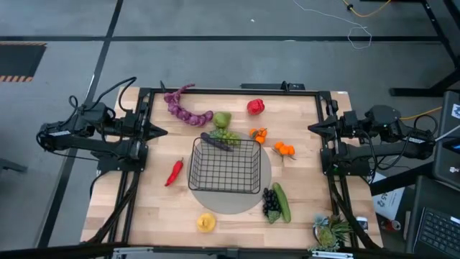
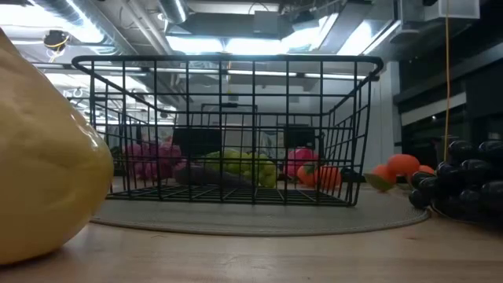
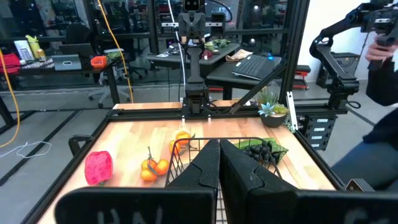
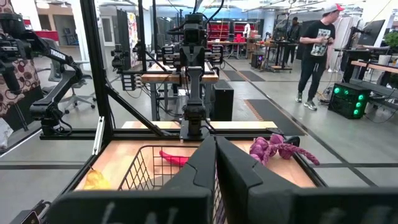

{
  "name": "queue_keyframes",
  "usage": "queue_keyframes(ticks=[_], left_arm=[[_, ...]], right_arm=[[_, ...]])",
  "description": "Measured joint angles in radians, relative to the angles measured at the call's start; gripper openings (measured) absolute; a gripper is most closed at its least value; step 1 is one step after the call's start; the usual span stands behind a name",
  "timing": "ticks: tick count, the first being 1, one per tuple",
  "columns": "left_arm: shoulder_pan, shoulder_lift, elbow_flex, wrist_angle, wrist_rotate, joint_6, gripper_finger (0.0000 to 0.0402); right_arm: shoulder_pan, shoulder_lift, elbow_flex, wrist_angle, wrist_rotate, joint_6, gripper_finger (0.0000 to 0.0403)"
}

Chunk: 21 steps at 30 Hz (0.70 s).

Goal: Build produce basket
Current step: Put the red chili pepper into the black wire basket

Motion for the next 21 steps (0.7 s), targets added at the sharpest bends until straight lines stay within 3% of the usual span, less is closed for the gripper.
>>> queue_keyframes(ticks=[12,21], left_arm=[[0.000,0.000,0.000,0.000,0.000,0.000,0.0000],[0.000,0.000,0.000,0.000,0.000,0.000,0.0000]], right_arm=[[0.000,0.041,0.000,0.156,0.000,-0.001,0.0017],[0.000,0.202,0.000,0.181,0.010,-0.060,0.0017]])
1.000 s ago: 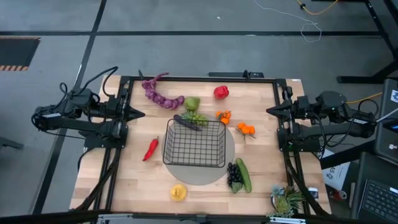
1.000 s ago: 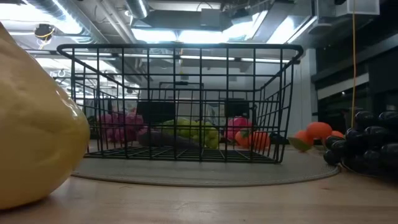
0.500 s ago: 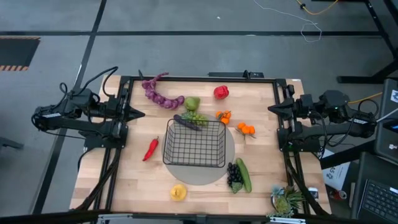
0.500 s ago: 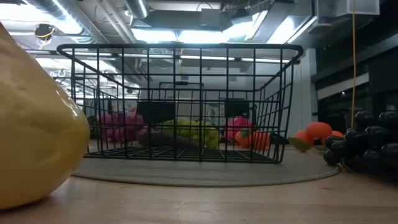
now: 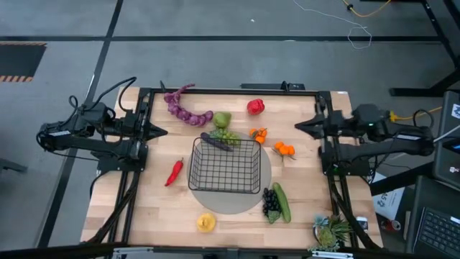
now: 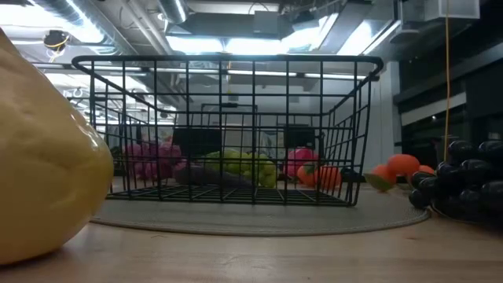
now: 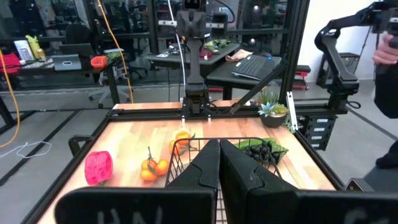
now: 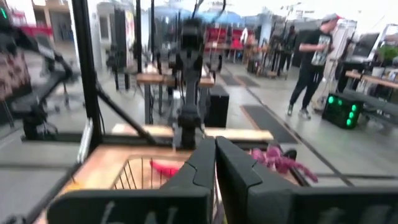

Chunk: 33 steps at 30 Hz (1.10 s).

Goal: Build produce basket
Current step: Put the red chili pepper into the black wire basket

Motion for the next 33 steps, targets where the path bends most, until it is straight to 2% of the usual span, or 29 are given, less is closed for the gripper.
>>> queue_keyframes(ticks=[10,19,22,29,33], left_arm=[[0.000,0.000,0.000,0.000,-0.002,0.006,0.0000],[0.000,0.000,0.000,0.022,-0.063,0.285,0.0000],[0.000,0.000,0.000,0.076,-0.054,0.280,0.0000],[0.000,0.026,0.002,0.240,-0.039,0.161,0.0000],[0.000,0.061,0.001,0.329,-0.041,0.186,0.0000]], right_arm=[[0.000,0.131,0.000,0.020,-0.002,0.059,0.0017],[0.000,0.162,0.000,0.031,-0.002,0.058,0.0017],[0.000,0.163,0.000,0.051,-0.002,0.056,0.0017],[0.000,0.164,0.000,0.141,0.001,0.031,0.0018],[0.000,0.172,0.000,0.179,0.001,-0.013,0.0039]])
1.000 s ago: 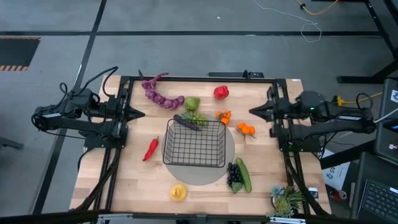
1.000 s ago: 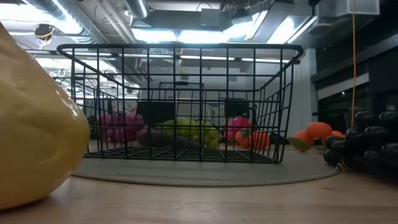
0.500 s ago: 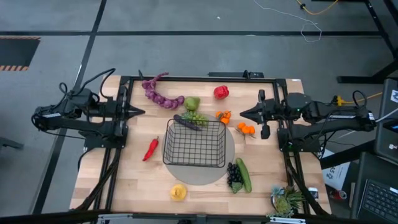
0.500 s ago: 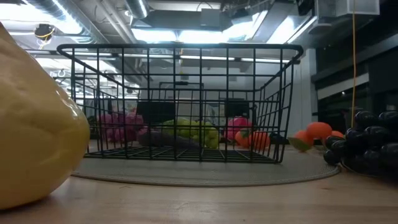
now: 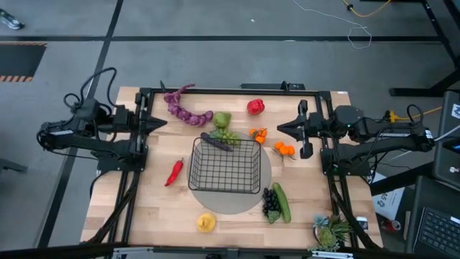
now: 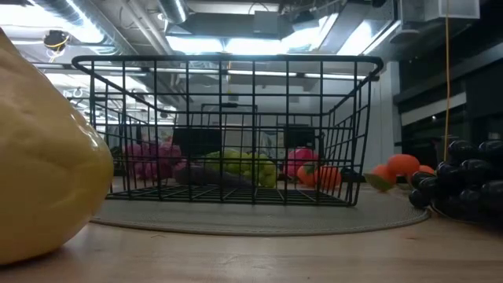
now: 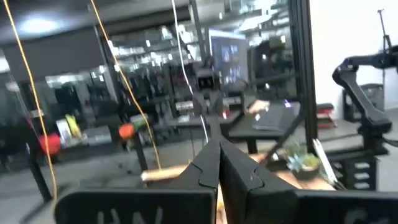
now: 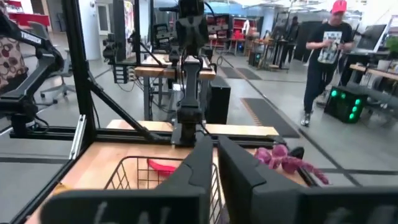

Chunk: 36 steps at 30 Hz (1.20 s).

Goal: Build produce basket
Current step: Put the red chili pepper into the black wire basket

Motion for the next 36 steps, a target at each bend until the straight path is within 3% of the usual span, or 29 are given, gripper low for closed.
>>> queue_keyframes(ticks=[7,11,17,21,26,36], left_arm=[[0.000,0.064,0.000,0.052,-0.003,0.087,0.0000],[0.000,0.108,0.000,0.096,-0.003,0.099,0.0000],[0.000,0.207,0.000,0.225,-0.003,0.039,0.0011],[0.000,0.265,-0.001,0.271,-0.010,0.033,0.0053],[0.002,0.302,-0.001,0.301,-0.124,0.023,0.0109],[-0.008,0.373,-0.002,0.271,-0.131,-0.089,0.0115]], right_arm=[[0.000,0.010,0.000,0.084,0.064,-0.084,0.0125],[0.000,0.011,0.000,0.087,0.100,-0.087,0.0153],[0.000,0.011,0.000,0.063,0.178,-0.064,0.0157],[0.000,0.011,0.000,0.006,0.262,-0.058,0.0155],[0.000,0.011,0.000,-0.063,0.285,-0.004,0.0155],[0.000,0.011,0.000,-0.203,0.286,0.072,0.0155]])
